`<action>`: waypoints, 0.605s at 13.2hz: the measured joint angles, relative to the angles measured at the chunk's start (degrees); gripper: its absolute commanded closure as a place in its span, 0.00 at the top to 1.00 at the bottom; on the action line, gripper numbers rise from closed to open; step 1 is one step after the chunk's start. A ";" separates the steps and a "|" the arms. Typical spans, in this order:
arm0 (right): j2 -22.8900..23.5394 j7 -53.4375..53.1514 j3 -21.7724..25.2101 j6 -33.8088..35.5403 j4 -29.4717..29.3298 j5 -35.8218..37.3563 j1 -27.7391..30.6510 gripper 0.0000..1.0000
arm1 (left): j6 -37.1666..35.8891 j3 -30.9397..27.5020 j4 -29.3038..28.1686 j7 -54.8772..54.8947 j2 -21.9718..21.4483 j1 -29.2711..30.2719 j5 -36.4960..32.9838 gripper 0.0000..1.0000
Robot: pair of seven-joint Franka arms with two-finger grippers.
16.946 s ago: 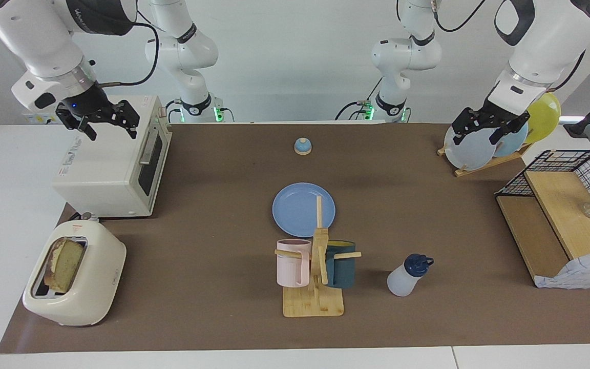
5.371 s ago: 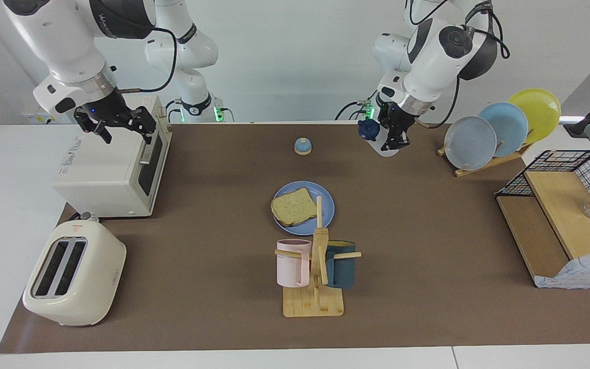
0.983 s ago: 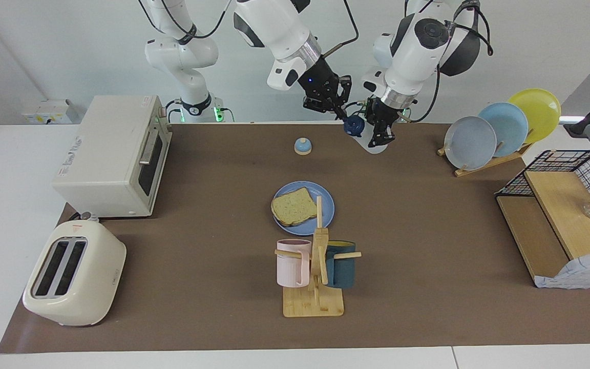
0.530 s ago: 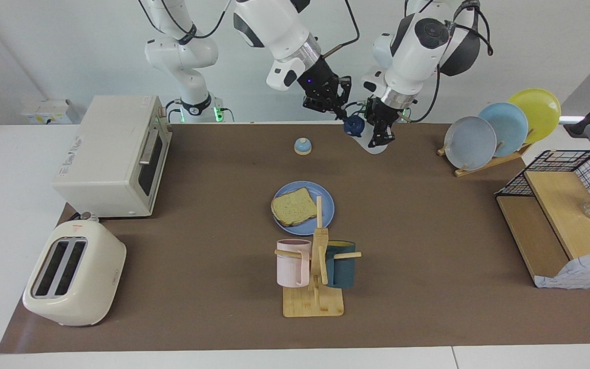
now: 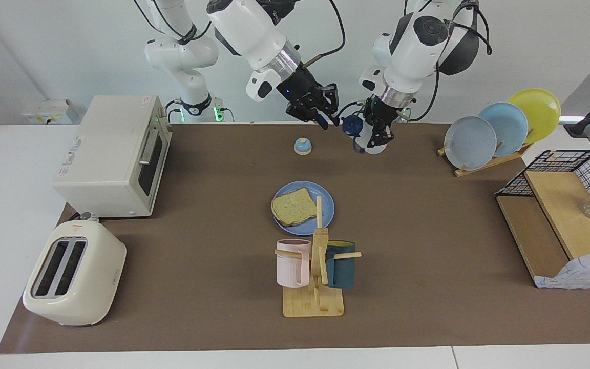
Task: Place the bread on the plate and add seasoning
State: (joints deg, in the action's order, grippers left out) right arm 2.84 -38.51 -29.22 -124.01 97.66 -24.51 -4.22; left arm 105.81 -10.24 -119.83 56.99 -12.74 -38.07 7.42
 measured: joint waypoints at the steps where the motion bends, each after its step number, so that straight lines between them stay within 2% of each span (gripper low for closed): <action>1: -0.18 1.24 2.06 0.85 0.20 4.06 0.02 1.00 | 0.00 0.00 -0.01 0.00 0.00 0.00 0.00 0.00; 3: -0.25 9.93 9.53 5.00 0.47 8.01 0.30 1.00 | 0.19 -0.02 -0.01 0.00 0.00 0.00 0.00 0.00; 4: -0.25 15.21 14.94 8.09 0.34 8.33 0.55 1.00 | 0.83 -0.04 -0.01 0.00 0.01 0.01 -0.04 0.00; 6: -0.21 25.71 24.71 17.93 -1.51 9.66 1.36 1.00 | 2.58 0.07 -0.01 -0.57 0.05 0.00 -3.11 0.00; 8: -0.11 34.25 30.13 28.28 -5.54 17.61 1.98 1.00 | 4.06 1.26 0.14 -3.19 0.18 -0.15 -8.80 0.00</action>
State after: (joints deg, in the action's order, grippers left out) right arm 2.73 -4.26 0.91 -95.73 92.12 -6.90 -2.24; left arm 109.88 -8.98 -119.69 53.80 -12.56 -38.21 -1.38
